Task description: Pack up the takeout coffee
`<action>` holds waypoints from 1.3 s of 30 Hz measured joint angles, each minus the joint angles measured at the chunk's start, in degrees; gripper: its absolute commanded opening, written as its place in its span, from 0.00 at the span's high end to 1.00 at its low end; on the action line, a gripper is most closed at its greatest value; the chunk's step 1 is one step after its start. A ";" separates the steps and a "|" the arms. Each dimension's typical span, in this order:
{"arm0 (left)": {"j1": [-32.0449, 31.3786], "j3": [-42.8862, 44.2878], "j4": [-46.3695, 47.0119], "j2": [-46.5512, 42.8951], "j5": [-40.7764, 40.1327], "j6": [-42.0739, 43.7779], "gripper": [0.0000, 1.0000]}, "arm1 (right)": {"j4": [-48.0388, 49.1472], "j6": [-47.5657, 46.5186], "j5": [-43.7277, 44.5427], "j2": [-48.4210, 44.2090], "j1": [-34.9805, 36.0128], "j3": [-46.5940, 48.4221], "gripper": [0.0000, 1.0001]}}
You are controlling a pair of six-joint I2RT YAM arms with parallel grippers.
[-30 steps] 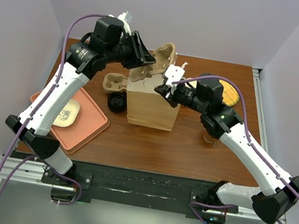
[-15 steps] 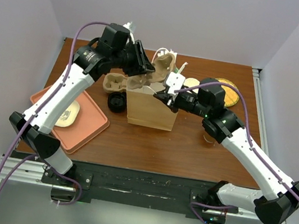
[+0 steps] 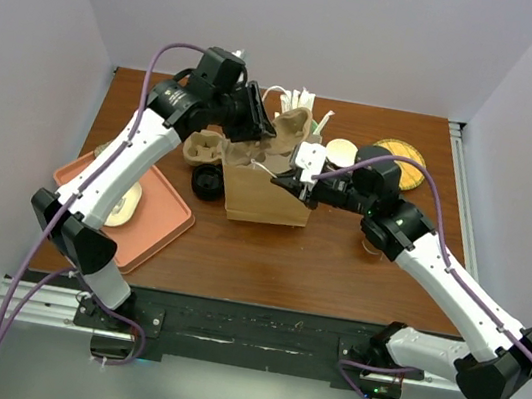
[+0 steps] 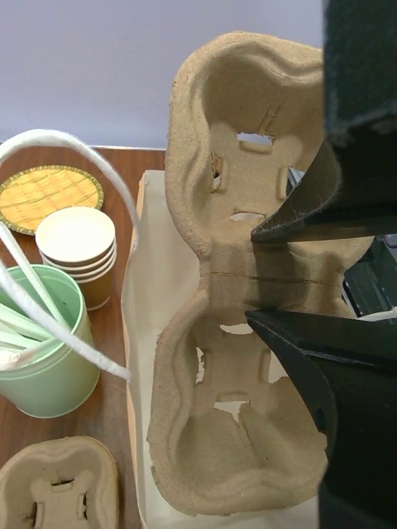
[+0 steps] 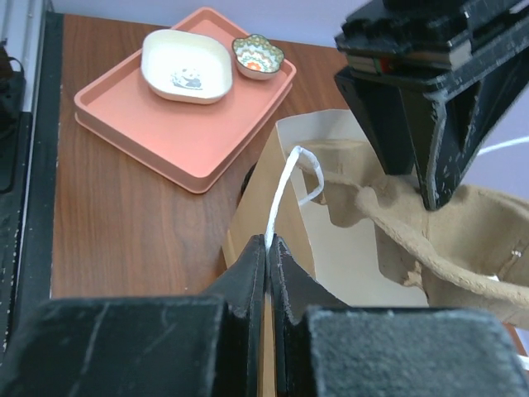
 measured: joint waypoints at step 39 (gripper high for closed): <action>-5.35 8.59 -12.24 6.78 -9.09 6.88 0.85 | -25.11 48.50 47.19 1.92 -0.26 26.51 0.56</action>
